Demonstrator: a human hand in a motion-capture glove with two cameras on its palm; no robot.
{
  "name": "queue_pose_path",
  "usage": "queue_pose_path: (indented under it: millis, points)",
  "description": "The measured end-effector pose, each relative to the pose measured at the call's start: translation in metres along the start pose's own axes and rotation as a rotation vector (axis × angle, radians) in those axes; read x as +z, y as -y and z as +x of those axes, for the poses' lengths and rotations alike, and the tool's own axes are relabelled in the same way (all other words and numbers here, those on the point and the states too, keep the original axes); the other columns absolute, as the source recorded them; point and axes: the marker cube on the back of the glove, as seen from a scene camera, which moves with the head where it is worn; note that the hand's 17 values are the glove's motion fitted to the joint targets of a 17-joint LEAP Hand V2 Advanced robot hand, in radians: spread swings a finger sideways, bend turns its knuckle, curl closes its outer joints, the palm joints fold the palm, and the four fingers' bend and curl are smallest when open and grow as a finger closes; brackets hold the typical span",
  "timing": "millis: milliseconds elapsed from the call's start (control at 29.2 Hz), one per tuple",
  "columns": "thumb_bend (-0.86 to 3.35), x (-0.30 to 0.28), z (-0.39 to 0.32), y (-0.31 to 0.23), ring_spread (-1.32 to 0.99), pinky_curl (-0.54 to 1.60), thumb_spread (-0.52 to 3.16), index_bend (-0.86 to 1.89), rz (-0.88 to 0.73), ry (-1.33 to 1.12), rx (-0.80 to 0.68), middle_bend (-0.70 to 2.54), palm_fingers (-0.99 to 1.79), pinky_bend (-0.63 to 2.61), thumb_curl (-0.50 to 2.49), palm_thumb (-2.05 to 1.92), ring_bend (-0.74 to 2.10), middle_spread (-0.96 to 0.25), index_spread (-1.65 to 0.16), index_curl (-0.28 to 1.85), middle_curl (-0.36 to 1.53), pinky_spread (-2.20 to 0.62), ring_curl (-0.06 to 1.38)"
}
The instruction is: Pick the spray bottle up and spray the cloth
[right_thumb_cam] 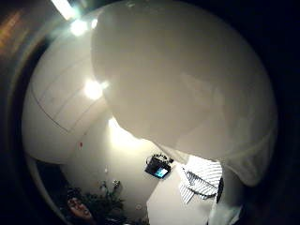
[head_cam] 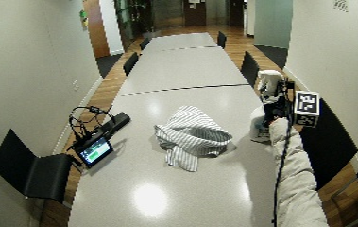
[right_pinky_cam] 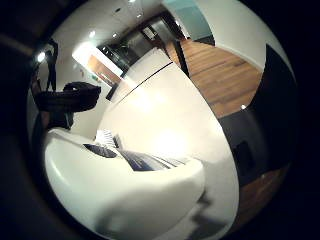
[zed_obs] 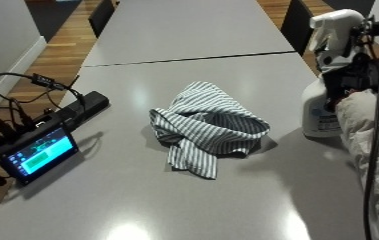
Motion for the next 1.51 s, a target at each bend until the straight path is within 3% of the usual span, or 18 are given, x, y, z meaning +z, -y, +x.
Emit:
queue_pose_path:
  millis: [548,993,1096,1301,1507]
  points:
    - [0.00,0.066,-0.178,0.028,-0.22,0.43,0.25,0.22,-0.160,-0.914,-0.704,0.57,1.28,0.45,0.63,1.15,0.68,-0.13,-0.29,0.53,0.50,-0.27,0.48]
    - [-0.02,0.087,-0.188,0.026,-0.23,0.45,0.20,0.20,-0.161,-1.123,-0.797,0.57,1.28,0.46,0.68,1.16,0.68,-0.14,-0.29,0.57,0.52,-0.29,0.50]
    - [-0.03,0.085,-0.186,0.028,-0.23,0.45,0.19,0.20,-0.163,-0.986,-0.716,0.57,1.29,0.46,0.68,1.15,0.68,-0.14,-0.30,0.58,0.53,-0.29,0.50]
    - [-0.02,0.064,-0.203,0.023,-0.23,0.45,0.18,0.20,-0.154,-0.221,-0.385,0.57,1.27,0.44,0.70,1.16,0.68,-0.14,-0.30,0.59,0.53,-0.28,0.51]
    - [-0.04,0.068,-0.249,0.008,-0.20,0.46,0.27,0.13,-0.147,0.266,-0.201,0.54,1.22,0.47,0.70,1.14,0.68,-0.14,-0.29,0.58,0.54,-0.28,0.51]
